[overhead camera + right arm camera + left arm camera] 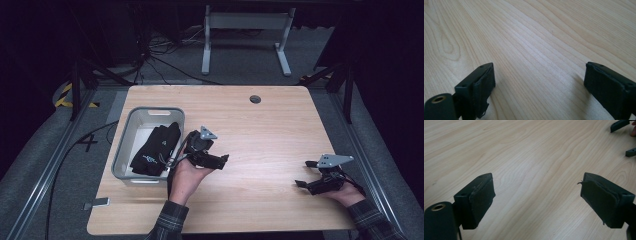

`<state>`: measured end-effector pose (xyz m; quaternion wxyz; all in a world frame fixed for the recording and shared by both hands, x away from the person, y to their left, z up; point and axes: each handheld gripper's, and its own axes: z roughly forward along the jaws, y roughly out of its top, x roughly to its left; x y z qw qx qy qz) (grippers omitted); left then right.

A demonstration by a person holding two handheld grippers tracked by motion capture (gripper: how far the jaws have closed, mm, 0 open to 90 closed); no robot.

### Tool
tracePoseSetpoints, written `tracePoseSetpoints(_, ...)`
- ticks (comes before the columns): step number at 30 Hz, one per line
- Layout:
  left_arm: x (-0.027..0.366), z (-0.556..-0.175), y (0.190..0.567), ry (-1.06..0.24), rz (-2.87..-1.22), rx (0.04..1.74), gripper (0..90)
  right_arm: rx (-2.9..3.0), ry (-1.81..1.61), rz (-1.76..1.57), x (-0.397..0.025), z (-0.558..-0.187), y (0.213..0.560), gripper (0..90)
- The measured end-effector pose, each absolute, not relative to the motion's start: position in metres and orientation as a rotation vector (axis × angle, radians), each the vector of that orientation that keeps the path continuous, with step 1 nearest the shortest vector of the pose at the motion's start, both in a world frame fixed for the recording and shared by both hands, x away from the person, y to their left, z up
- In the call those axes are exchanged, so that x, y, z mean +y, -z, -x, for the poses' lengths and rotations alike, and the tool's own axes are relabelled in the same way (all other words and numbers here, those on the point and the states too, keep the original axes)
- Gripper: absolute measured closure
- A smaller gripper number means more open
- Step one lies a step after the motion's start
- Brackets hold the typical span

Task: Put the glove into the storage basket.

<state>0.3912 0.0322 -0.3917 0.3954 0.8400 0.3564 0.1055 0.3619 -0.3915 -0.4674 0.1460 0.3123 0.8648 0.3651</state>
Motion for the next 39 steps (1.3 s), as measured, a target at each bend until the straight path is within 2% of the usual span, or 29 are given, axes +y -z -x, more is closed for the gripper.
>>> tracePoseSetpoints(17, -0.015, -0.374, 0.434, -0.274, -2.198, 0.805, 12.5, 2.49, -1.052, -0.899, -0.391, -0.362, 0.467, 10.5)
tracePoseSetpoints(31, -0.037, -0.37, 0.461, -0.294, -2.278, 0.768, 11.1, 2.49, -1.052, -0.899, -0.391, -0.362, 0.467, 10.5)
tracePoseSetpoints(39, -0.043, -0.37, 0.474, -0.272, -2.277, 0.727, 3.6, 2.49, -1.052, -0.899, -0.391, -0.362, 0.467, 10.5)
